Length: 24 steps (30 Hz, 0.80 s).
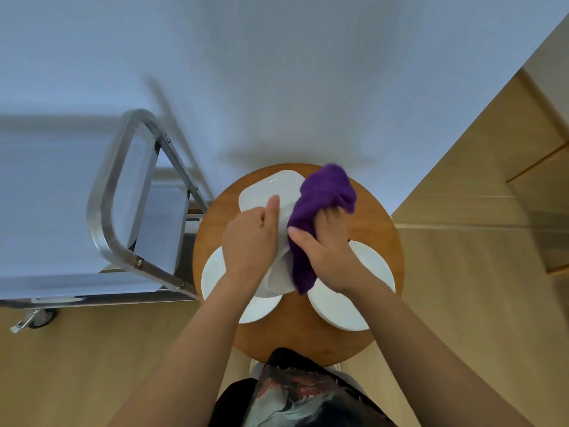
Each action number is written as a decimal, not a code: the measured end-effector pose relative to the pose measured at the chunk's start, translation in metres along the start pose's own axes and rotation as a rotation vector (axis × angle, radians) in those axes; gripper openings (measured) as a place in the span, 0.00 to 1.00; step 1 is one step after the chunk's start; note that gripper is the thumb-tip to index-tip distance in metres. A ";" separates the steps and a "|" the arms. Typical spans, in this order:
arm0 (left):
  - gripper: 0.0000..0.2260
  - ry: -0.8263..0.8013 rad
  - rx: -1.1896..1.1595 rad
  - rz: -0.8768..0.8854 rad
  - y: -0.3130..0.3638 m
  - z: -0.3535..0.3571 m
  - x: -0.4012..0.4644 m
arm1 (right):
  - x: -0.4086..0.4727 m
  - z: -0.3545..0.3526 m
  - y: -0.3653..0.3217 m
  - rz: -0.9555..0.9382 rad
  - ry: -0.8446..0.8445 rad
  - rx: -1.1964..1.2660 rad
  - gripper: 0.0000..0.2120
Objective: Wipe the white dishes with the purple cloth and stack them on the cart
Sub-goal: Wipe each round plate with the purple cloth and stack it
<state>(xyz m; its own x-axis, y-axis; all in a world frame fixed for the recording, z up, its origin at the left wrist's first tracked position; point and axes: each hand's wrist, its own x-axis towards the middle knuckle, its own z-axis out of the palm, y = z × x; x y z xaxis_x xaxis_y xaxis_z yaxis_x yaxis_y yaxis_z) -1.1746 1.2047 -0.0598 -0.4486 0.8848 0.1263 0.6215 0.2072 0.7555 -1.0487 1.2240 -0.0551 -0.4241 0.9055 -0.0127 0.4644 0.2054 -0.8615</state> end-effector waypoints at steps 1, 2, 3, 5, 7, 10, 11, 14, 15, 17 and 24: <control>0.25 -0.020 0.002 0.031 0.003 -0.001 -0.002 | 0.005 -0.001 0.003 -0.085 0.017 -0.229 0.14; 0.25 -0.040 -0.009 0.044 0.004 -0.002 -0.003 | 0.009 -0.004 0.004 -0.135 0.032 -0.368 0.20; 0.25 -0.058 -0.033 0.039 0.004 -0.004 -0.003 | 0.013 -0.008 0.004 -0.198 0.052 -0.430 0.23; 0.25 -0.073 -0.122 0.006 0.004 -0.007 -0.002 | 0.017 -0.016 0.005 -0.308 0.083 -0.465 0.26; 0.26 -0.064 -0.227 -0.048 0.004 -0.008 -0.001 | 0.021 -0.022 0.004 -0.355 0.105 -0.441 0.28; 0.28 -0.051 -0.319 -0.136 0.005 -0.008 0.000 | 0.023 -0.028 0.002 -0.361 0.154 -0.373 0.30; 0.28 -0.043 -0.333 -0.165 0.004 -0.009 0.000 | 0.022 -0.030 0.003 -0.349 0.174 -0.335 0.29; 0.29 0.005 -0.399 -0.277 0.000 -0.015 0.002 | 0.017 -0.037 0.010 -0.178 0.228 -0.108 0.25; 0.30 0.018 -0.428 -0.321 -0.001 -0.017 0.002 | 0.014 -0.038 0.012 -0.101 0.251 -0.018 0.23; 0.29 0.032 -0.471 -0.413 -0.001 -0.019 0.002 | 0.011 -0.036 0.015 0.031 0.303 0.127 0.22; 0.18 0.098 -0.672 -0.698 -0.005 -0.010 -0.006 | 0.000 -0.032 0.031 0.167 0.409 0.376 0.20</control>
<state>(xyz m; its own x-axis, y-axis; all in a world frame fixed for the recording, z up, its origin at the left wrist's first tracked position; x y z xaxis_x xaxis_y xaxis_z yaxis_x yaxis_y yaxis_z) -1.1816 1.1945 -0.0578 -0.6475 0.6084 -0.4589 -0.2864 0.3637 0.8864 -1.0095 1.2419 -0.0653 0.0004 0.9995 -0.0311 0.1592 -0.0308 -0.9868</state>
